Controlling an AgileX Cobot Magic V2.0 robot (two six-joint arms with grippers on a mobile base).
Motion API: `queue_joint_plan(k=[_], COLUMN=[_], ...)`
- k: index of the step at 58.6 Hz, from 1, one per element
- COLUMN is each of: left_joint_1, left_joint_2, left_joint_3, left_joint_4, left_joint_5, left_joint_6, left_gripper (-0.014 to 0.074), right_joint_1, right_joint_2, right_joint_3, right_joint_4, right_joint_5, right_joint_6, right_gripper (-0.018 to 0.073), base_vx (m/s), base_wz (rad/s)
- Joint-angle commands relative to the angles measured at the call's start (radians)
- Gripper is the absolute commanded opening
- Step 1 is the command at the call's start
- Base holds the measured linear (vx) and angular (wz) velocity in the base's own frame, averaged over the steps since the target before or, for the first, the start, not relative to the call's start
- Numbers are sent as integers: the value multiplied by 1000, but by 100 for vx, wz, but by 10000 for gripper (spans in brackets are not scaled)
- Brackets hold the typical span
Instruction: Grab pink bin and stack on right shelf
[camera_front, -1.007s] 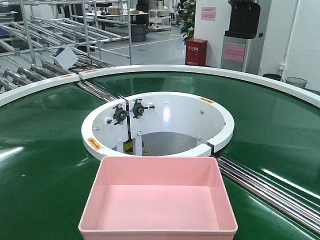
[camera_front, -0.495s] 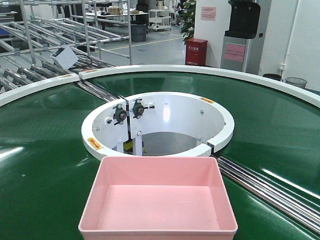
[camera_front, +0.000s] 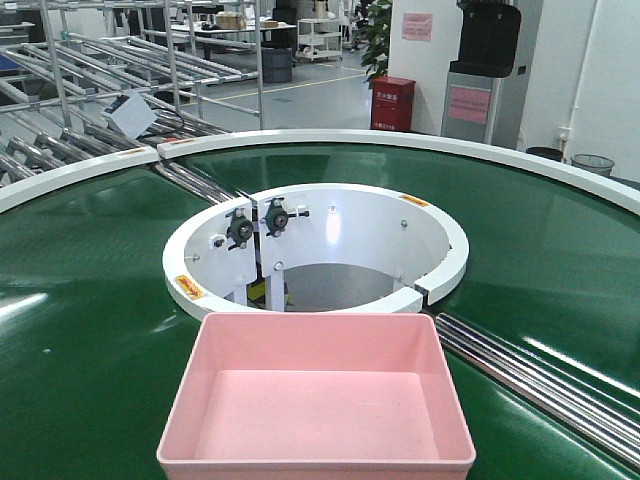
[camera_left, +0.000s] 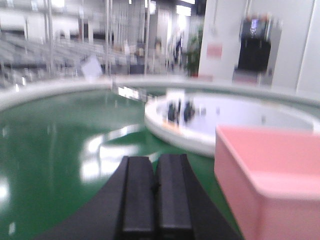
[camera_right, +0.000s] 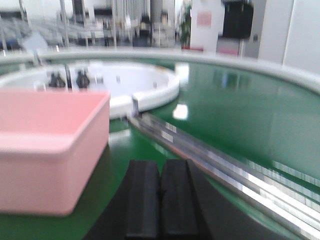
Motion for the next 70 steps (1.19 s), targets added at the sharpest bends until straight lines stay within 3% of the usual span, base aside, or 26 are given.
queue_joint_plan(k=[1, 5, 11, 17, 24, 32, 42, 49, 60, 65, 70], left_joint_1=[1, 1, 1, 1, 1, 1, 0, -3, -3, -3, -3], left_joint_2=[-7, -7, 9, 98, 237, 357, 441, 495, 606, 652, 705], left_joint_3=[6, -21, -162, -358, -505, -529, -504, -489, -491, -490, -492], left_joint_4=[-2, -2, -1, 8, 23, 20, 16, 16, 16, 16, 16], left_joint_5=[-238, -286, -172, -7, 65, 68, 179, 226, 225, 227, 214], left_joint_6=[-9, -9, 23, 174, 339, 357, 357, 357, 357, 354, 320], left_gripper=[-8, -8, -8, -8, -6, -4, 34, 127, 428, 506, 526], right_joint_1=[-4, -4, -4, -4, -4, -4, -4, -4, -4, -4, -4], right_joint_2=[-8, -7, 34, 149, 293, 411, 535, 586, 633, 653, 683], right_joint_3=[-4, -39, -173, -353, -472, -511, -511, -511, -511, -511, -511], right_joint_4=[-12, -8, -8, -16, -16, -15, -15, -16, -16, -16, 28], right_joint_5=[-186, -198, -141, -56, 18, 87, 156, 165, 166, 166, 190], right_joint_6=[4, 13, 13, 7, 5, 6, 6, 6, 6, 6, 36], right_gripper=[-11, -11, -11, -11, -11, -8, 18, 103, 349, 455, 511], base_vx=[0, 0, 0, 0, 0, 0, 0, 0, 0, 0, 0], base_wz=[0, 0, 0, 0, 0, 0, 0, 0, 0, 0, 0])
